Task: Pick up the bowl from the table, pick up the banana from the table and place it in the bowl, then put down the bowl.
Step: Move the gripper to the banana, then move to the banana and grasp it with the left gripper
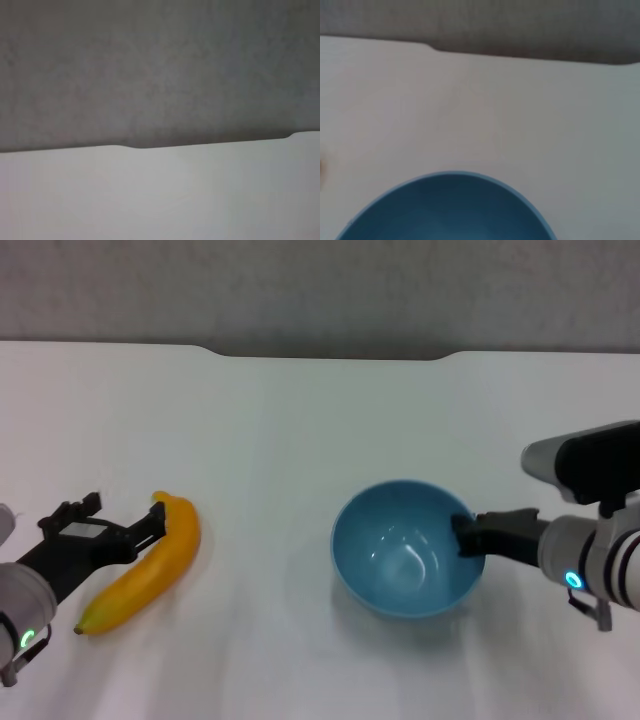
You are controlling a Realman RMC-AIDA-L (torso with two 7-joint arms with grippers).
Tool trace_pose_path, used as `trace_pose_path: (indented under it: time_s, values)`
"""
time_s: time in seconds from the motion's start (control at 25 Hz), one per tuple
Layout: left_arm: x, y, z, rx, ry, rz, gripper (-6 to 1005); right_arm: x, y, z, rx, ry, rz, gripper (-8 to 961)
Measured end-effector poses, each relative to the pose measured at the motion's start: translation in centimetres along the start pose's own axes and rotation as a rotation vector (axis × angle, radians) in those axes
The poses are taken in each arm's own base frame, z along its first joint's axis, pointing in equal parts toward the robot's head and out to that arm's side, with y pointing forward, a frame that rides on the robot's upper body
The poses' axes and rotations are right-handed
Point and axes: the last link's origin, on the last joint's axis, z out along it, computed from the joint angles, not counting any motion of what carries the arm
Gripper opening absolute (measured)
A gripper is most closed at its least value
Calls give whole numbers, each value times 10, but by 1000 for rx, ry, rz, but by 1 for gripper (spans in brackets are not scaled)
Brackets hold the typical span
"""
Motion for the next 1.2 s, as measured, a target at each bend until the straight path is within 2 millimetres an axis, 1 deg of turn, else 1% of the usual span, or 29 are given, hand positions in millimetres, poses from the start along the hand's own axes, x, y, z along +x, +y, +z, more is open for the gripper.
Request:
trace_pose_path:
  time_s: [0.2, 0.36, 0.44, 0.48, 0.72, 0.8, 1.2]
  values:
    - [5, 6, 3, -32, 4, 30, 891, -6, -5, -5, 9, -18, -5, 41]
    - [7, 9, 5, -49, 11, -4, 891, -6, -6, -6, 10, -18, -6, 39]
    - [4, 14, 9, -58, -5, 0, 891, -7, -5, -6, 8, -20, -11, 39]
    - [4, 14, 9, -58, -5, 0, 890, -8, -4, -6, 6, -24, -13, 39]
    - [-10, 16, 14, -60, -55, -2, 890, -16, 0, -9, -4, -52, -24, 39]
    - [-16, 19, 19, -71, -78, 4, 891, -21, 0, -12, -3, -69, -33, 39]
    - [-22, 22, 33, -87, -123, -9, 895, -25, 0, -14, -4, -85, -50, 39]
